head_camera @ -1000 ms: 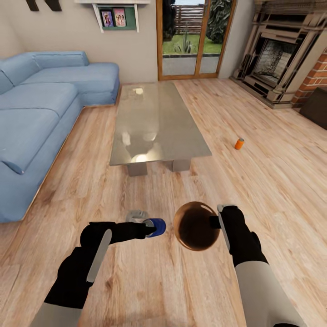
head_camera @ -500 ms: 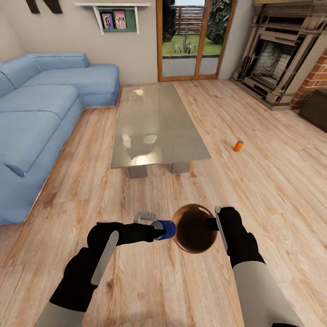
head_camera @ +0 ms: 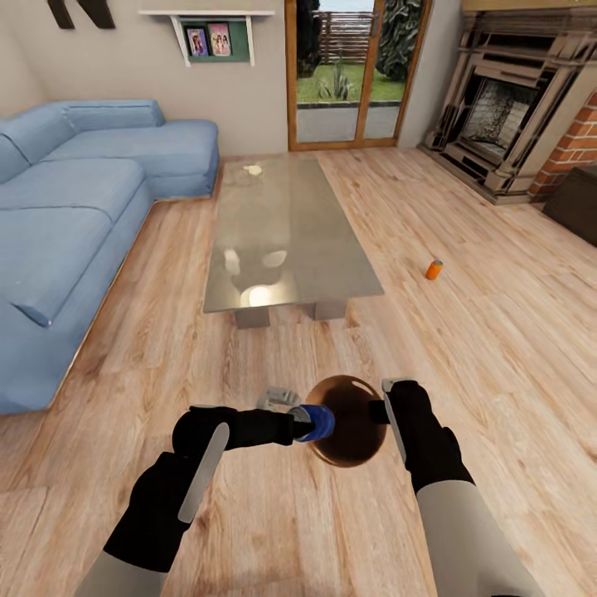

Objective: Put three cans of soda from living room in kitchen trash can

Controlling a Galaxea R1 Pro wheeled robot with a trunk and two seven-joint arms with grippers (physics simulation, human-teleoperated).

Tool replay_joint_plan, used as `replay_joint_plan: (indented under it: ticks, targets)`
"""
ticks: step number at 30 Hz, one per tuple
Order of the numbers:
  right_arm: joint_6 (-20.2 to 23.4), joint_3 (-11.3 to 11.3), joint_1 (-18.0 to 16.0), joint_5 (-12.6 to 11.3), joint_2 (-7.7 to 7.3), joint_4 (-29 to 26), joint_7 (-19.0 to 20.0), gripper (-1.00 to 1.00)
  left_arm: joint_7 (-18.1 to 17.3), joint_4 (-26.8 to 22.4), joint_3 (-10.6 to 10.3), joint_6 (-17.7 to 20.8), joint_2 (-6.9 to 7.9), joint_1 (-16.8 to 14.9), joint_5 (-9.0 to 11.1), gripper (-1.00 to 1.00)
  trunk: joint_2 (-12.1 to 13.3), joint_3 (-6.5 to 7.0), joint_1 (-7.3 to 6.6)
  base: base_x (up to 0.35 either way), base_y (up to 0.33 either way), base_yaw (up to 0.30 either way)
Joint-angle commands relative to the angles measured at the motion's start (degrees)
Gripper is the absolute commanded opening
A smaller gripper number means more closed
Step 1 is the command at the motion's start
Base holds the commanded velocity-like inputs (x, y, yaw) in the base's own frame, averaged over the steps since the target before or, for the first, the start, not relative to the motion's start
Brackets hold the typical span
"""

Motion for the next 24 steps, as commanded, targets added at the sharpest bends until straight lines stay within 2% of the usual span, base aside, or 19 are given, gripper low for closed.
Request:
replay_joint_plan:
  ticks: [1, 11, 18, 22, 24]
  targets:
    - [0.0, 0.5, 0.2, -0.8, 0.26, 0.0, 0.2, -1.0, 0.0, 0.0, -0.2, 0.0, -0.05, 0.0, -0.1, -1.0, 0.4, 0.19, -0.23, 0.0, 0.0, 0.0]
    - [0.0, 2.8, 1.0, -0.9, 0.95, 0.1, 0.3, -1.0, 0.4, 0.2, -0.6, 0.0, -0.3, 0.1, 0.0, -1.0, 4.4, 1.99, -2.43, 0.0, 0.0, 0.0]
    - [0.0, 5.0, 1.9, -1.2, 0.96, 0.0, 0.3, -1.0, 1.5, 1.4, -1.1, 0.0, -0.45, 0.1, 0.0, -1.0, 4.4, 1.99, -2.43, 0.0, 0.0, 0.0]
    - [0.0, 5.8, 2.1, -3.2, 0.96, 0.0, 0.3, -1.0, 3.1, 3.3, -1.1, 0.0, -1.0, 0.1, 0.1, -1.0, 4.4, 1.99, -2.43, 0.0, 0.0, 0.0]
    - [0.0, 7.8, 2.4, -4.3, 0.96, 0.0, 0.3, -1.0, 3.8, 4.2, -1.2, -0.8, -1.27, 0.1, 0.0, -1.0, 4.4, 1.99, -2.43, 0.0, 0.0, 0.0]
